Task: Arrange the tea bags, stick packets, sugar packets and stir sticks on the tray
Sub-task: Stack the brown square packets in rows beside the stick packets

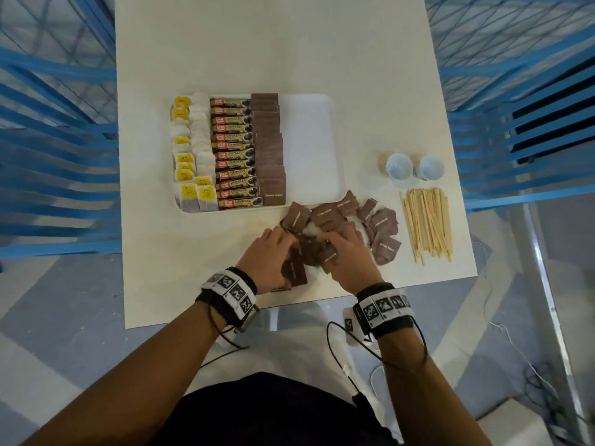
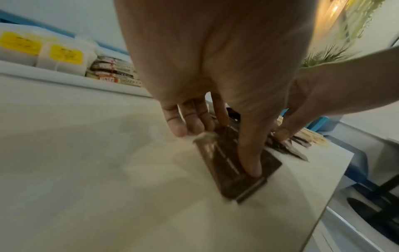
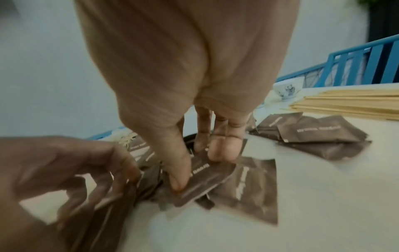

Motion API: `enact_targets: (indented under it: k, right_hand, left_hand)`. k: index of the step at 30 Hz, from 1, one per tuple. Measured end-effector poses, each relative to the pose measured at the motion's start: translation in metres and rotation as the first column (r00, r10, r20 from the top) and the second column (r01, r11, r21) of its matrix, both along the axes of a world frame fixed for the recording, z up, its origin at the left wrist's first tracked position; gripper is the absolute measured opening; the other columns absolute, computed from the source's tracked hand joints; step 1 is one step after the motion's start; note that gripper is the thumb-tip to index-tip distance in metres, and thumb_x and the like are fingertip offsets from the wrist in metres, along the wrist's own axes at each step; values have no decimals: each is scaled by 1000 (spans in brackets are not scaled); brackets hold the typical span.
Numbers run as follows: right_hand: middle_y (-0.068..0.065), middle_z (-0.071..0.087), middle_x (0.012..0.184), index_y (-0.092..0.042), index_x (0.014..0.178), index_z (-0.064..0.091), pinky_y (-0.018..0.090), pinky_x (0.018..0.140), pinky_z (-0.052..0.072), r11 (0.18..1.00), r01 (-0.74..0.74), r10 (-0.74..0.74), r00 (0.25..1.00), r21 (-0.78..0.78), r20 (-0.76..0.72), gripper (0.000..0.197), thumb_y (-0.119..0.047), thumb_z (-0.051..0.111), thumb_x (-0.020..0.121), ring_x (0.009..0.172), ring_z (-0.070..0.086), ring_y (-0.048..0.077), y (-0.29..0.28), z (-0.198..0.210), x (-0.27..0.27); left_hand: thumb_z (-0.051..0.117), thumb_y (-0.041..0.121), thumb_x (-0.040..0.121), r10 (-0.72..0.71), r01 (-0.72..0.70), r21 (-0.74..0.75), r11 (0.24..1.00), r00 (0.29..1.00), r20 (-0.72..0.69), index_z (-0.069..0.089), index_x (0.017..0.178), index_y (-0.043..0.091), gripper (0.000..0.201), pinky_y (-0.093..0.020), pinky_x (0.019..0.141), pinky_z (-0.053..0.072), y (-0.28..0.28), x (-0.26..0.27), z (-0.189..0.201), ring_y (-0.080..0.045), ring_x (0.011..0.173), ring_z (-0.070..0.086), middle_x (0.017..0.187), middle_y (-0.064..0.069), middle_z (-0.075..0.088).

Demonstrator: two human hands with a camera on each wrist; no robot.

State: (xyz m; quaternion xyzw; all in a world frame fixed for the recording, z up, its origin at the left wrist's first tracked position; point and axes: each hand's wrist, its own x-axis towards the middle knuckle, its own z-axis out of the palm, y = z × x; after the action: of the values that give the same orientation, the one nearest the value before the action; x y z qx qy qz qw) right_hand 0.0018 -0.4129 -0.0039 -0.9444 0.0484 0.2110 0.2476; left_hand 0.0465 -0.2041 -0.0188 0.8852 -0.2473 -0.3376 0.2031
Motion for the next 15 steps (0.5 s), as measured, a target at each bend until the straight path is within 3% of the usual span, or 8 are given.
enact_targets:
  k: [4, 7, 10, 15]
  right_hand:
    - [12, 48, 128, -19, 136, 57, 46, 102, 50, 996, 73, -75, 997, 60, 29, 67, 6, 71, 75, 121, 49, 33, 9, -7, -5]
    - [7, 49, 125, -25, 140, 53, 44, 103, 49, 993, 93, -96, 995, 66, 40, 71, 0, 74, 77, 120, 49, 29, 17, -12, -1]
    - [4, 51, 120, -24, 137, 57, 47, 103, 47, 993, 112, -112, 994, 47, 15, 66, -6, 77, 77, 116, 49, 29, 20, -19, 5]
    - [-2, 54, 113, -23, 116, 67, 43, 94, 51, 983, 176, -177, 984, 56, 16, 41, -16, 78, 78, 105, 51, 23, 22, -21, 14]
  left_hand:
    - [88, 27, 73, 156, -157, -71, 985, 988, -11, 46, 132, 23, 73, -40, 99, 49, -1, -4, -6, -25, 120, 49, 133, -3, 49]
    - [88, 21, 74, 262, -263, -125, 957, 965, -23, 39, 141, 22, 83, -44, 102, 53, -1, -6, -5, -28, 122, 54, 137, -7, 42]
    - [89, 23, 74, 260, -258, -108, 960, 966, 2, 43, 144, 20, 85, -45, 100, 54, -1, -5, -6, -30, 118, 56, 136, -6, 37]
    - [87, 23, 76, 334, -325, -156, 933, 942, 34, 57, 127, 19, 59, -41, 95, 55, -1, -4, -4, -26, 116, 52, 133, -5, 41]
